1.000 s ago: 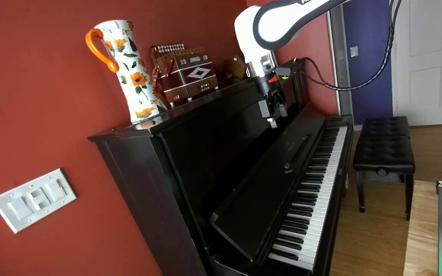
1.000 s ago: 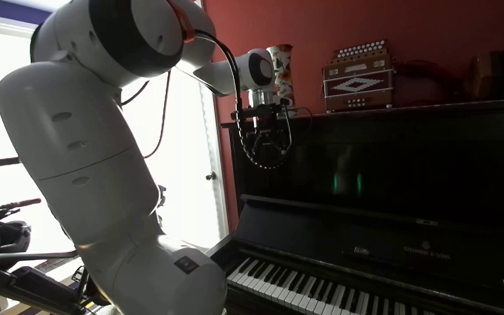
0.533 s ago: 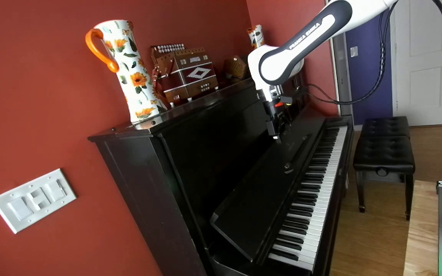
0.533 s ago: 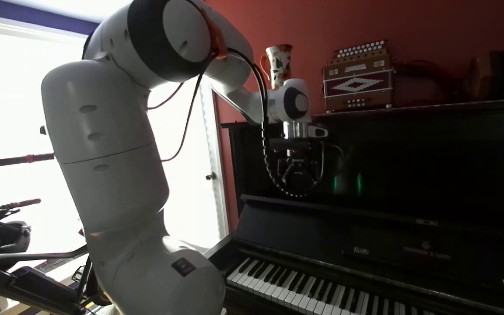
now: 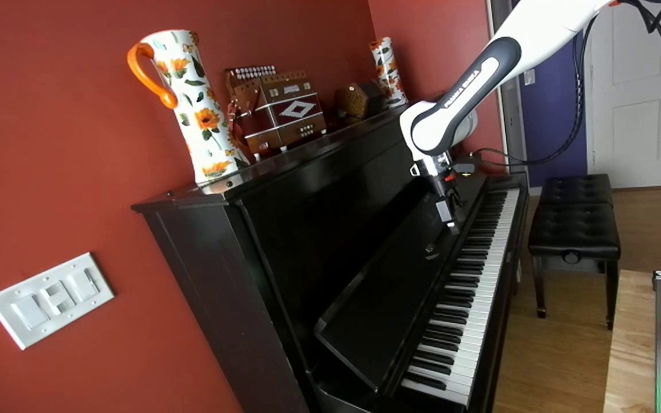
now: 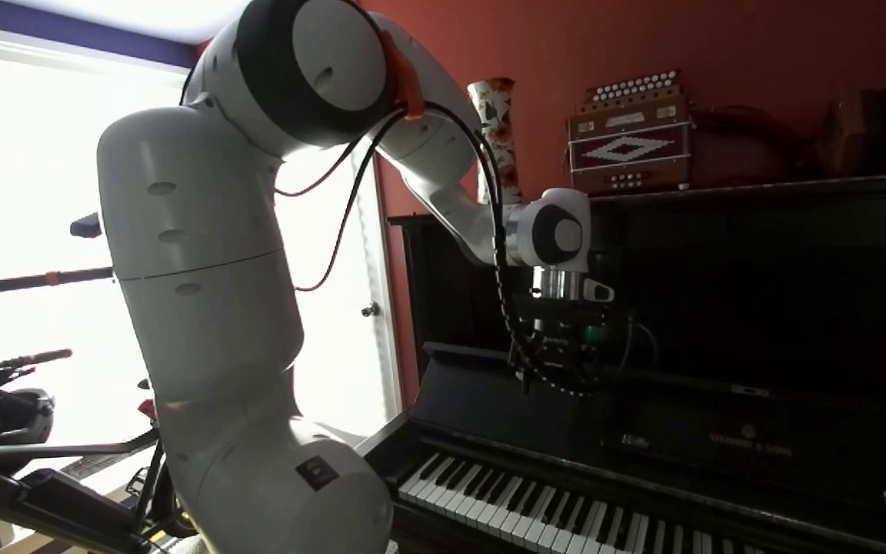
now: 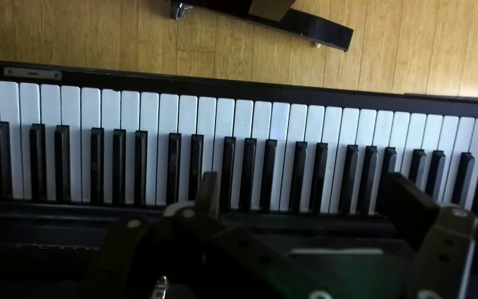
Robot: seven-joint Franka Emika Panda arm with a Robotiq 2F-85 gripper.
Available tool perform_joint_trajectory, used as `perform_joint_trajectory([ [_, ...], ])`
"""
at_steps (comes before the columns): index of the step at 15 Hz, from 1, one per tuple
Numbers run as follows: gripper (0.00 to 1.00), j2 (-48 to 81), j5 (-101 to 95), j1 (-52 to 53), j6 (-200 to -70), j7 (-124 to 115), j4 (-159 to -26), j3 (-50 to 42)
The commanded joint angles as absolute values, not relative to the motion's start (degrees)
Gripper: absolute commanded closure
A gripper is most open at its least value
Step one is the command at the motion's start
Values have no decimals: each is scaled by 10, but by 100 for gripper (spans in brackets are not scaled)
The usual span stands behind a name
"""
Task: Press a white key in the middle of the piano
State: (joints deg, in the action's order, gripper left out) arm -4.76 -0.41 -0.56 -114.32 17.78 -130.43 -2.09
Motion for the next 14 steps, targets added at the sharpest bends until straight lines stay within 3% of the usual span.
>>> perform_joint_trajectory([
  [1, 0, -47, -4, -8, -1143, 182, -1307, -22],
  [14, 0, 21, -102, -29, -1201, 201, -1342, -36],
])
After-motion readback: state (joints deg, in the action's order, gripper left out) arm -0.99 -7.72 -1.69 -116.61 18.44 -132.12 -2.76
